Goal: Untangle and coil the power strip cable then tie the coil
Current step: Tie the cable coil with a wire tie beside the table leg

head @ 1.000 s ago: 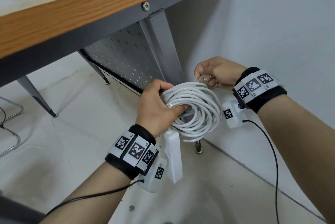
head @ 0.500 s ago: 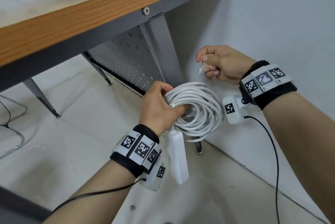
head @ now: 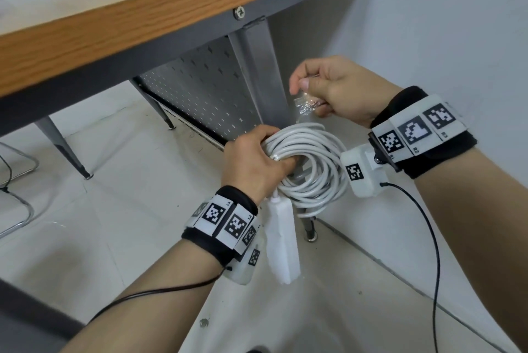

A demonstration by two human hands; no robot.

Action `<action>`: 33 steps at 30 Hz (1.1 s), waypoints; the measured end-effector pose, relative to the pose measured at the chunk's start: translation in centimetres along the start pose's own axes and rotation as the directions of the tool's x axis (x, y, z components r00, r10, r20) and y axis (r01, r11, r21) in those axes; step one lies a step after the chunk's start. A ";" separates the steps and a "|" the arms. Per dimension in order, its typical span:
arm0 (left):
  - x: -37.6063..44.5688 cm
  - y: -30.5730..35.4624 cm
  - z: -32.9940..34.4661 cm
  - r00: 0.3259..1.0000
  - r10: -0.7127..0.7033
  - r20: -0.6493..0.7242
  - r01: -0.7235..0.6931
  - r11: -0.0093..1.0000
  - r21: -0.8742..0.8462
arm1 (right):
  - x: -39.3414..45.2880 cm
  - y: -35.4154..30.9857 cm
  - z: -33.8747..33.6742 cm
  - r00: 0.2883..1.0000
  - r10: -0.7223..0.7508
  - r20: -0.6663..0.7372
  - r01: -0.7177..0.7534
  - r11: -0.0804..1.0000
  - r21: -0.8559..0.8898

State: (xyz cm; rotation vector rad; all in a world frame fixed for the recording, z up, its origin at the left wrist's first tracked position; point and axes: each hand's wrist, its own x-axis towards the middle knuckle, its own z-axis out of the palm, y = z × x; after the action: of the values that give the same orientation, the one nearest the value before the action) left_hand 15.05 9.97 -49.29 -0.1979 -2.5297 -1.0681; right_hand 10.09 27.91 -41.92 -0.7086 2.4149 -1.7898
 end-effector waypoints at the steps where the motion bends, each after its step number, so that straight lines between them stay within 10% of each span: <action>1: 0.0 0.0 0.1 1.000 -0.015 0.003 0.015 1.000 0.003 | 0.0 0.2 0.0 1.000 0.023 -0.007 -0.022 0.998 0.062; 17: -0.2 -1.2 0.8 0.992 -0.120 -0.031 0.121 0.991 0.051 | 1.1 2.9 -0.5 0.963 0.269 -0.001 -0.248 0.890 0.383; 33: -0.3 -1.0 1.0 0.989 -0.145 -0.008 0.146 0.988 0.047 | 1.7 2.7 1.1 0.984 0.166 -0.071 -0.170 0.984 -0.056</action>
State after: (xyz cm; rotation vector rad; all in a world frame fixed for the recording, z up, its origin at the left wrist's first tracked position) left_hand 14.73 9.98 -50.75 0.0028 -2.5953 -1.0584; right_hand 8.01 26.81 -44.35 -0.4402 2.4967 -1.7065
